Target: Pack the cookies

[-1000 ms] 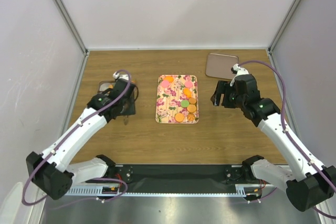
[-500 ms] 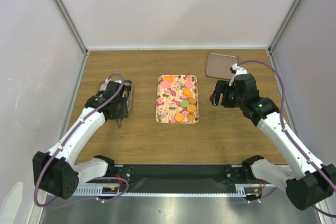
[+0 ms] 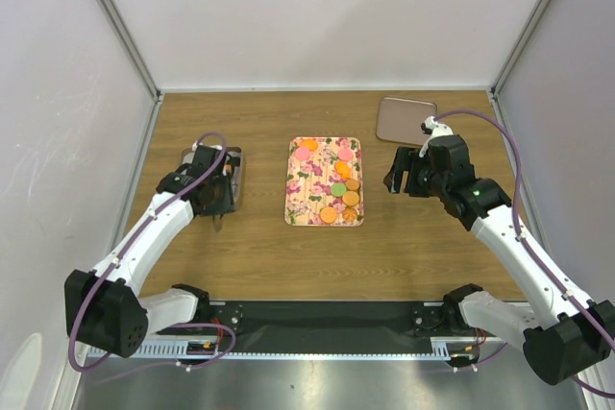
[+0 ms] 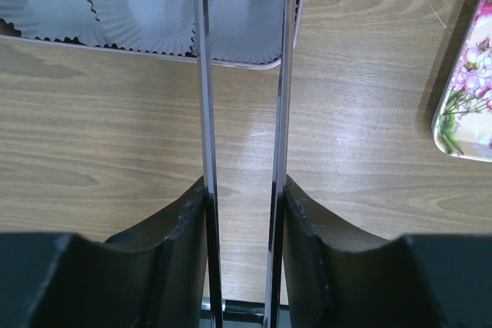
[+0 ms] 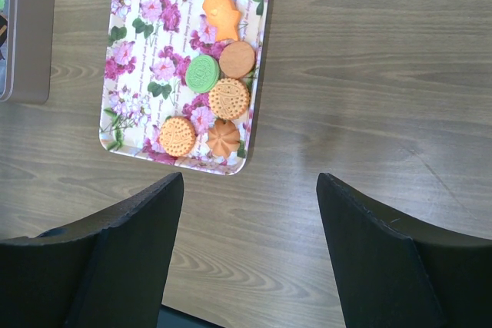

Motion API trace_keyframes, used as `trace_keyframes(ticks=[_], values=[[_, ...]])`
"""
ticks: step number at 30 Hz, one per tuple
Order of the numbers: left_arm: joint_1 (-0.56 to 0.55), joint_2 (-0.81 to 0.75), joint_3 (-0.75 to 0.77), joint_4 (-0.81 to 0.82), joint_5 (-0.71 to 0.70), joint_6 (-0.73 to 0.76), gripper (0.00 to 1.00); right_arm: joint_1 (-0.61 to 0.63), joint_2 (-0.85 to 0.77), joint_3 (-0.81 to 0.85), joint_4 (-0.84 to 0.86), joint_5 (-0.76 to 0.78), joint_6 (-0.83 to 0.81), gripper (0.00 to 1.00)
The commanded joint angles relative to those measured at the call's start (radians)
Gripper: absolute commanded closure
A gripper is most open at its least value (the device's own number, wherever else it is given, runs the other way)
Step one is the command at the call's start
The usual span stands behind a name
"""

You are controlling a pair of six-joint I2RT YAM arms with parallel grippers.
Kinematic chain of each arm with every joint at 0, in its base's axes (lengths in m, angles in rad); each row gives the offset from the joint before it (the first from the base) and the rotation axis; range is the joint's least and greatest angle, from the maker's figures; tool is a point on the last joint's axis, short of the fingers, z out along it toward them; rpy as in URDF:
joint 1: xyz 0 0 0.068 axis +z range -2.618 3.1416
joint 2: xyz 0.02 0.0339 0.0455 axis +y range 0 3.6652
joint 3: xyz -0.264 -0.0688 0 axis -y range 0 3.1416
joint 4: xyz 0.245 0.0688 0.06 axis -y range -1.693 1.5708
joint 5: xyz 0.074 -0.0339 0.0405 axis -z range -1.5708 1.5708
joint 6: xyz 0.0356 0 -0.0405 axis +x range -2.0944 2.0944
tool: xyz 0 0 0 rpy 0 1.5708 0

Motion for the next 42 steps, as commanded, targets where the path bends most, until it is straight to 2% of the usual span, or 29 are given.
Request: trace_keyframes(ticks=[1, 12, 18, 21, 24, 27, 30, 33, 36, 42], values=[[0.010, -0.001, 0.005, 0.037, 0.011, 0.023, 0.57, 0.001, 0.002, 0.018, 0.030, -0.011, -0.012, 0.23], [0.008, -0.036, 0.026, 0.013, 0.026, 0.033, 0.56, 0.001, 0.002, 0.017, 0.029, -0.008, -0.012, 0.23], [-0.007, -0.089, 0.104, -0.053, 0.028, 0.038, 0.57, 0.001, 0.002, 0.018, 0.032, -0.009, -0.006, 0.24], [-0.076, -0.092, 0.156, -0.078, 0.011, 0.018, 0.57, 0.004, 0.003, 0.020, 0.033, -0.006, -0.002, 0.23], [-0.241, -0.072, 0.201, -0.090, -0.029, -0.029, 0.57, 0.004, 0.003, 0.023, 0.029, 0.003, 0.004, 0.23], [-0.358, -0.021, 0.233, -0.076, -0.063, -0.086, 0.56, 0.006, -0.001, 0.028, 0.021, 0.011, 0.007, 0.24], [-0.526, 0.046, 0.245, -0.023, -0.053, -0.134, 0.54, 0.007, -0.007, 0.031, 0.007, 0.015, 0.008, 0.23], [-0.629, 0.130, 0.256, 0.025, -0.044, -0.163, 0.53, 0.004, -0.020, 0.032, -0.007, 0.043, 0.007, 0.24], [-0.686, 0.213, 0.272, 0.065, -0.027, -0.174, 0.52, 0.006, -0.032, 0.032, -0.022, 0.054, 0.004, 0.23], [-0.713, 0.307, 0.290, 0.117, -0.001, -0.180, 0.51, 0.001, -0.049, 0.032, -0.047, 0.068, -0.006, 0.23]])
